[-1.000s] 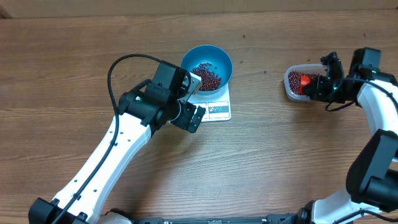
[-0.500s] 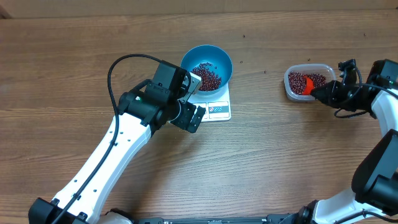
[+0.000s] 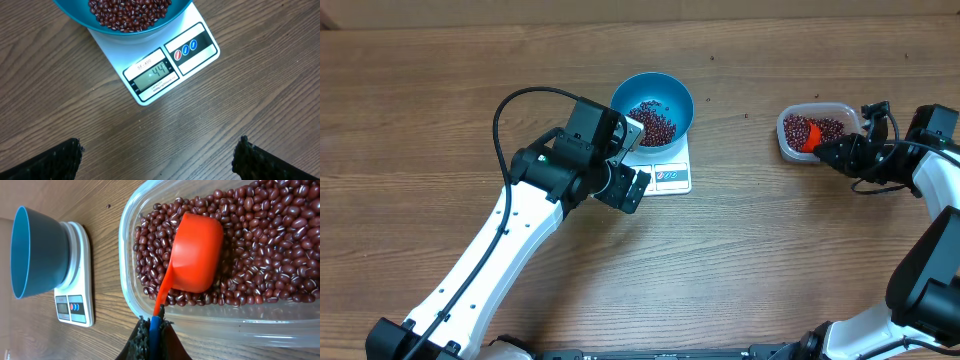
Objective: Scoop item into bowl and weigh 150g on scale
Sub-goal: 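Dip the red cup into the beans and scoop with the right gripper, then carry the filled cup left over the teal bowl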
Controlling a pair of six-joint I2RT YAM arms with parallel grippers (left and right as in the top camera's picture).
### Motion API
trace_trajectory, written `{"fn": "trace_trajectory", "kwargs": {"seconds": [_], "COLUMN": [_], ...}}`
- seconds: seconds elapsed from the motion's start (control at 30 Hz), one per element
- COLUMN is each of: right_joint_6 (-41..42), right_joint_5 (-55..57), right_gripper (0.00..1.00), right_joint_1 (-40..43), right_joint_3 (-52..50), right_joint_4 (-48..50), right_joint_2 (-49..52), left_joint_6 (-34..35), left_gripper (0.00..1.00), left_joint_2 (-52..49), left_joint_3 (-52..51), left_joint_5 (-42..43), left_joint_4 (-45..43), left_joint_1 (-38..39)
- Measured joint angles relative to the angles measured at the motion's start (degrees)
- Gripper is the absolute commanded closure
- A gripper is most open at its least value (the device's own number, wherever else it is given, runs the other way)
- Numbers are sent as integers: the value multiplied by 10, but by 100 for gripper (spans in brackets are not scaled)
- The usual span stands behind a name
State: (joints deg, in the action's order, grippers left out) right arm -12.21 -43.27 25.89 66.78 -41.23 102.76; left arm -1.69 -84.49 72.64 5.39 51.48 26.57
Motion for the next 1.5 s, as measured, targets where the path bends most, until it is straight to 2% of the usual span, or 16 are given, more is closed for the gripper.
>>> {"fn": "trace_trajectory", "kwargs": {"seconds": [0.23, 1.0, 1.3, 1.5], "right_joint_6": [33, 49, 55, 63], "right_joint_5": [-33, -152, -254, -377], "right_gripper": [97, 96, 96, 97], "right_joint_1": [23, 109, 135, 135], "right_joint_3": [-4, -5, -5, -5], "right_joint_4": [3, -14, -28, -28], "right_joint_2": [1, 1, 1, 1], "left_joint_6": [0, 0, 0, 0], "left_gripper": [0, 0, 0, 0], "left_joint_2": [0, 0, 0, 0], "left_joint_3": [0, 0, 0, 0], "left_joint_5": [0, 0, 0, 0], "left_joint_4": [0, 0, 0, 0], "left_joint_1": [0, 0, 0, 0]}}
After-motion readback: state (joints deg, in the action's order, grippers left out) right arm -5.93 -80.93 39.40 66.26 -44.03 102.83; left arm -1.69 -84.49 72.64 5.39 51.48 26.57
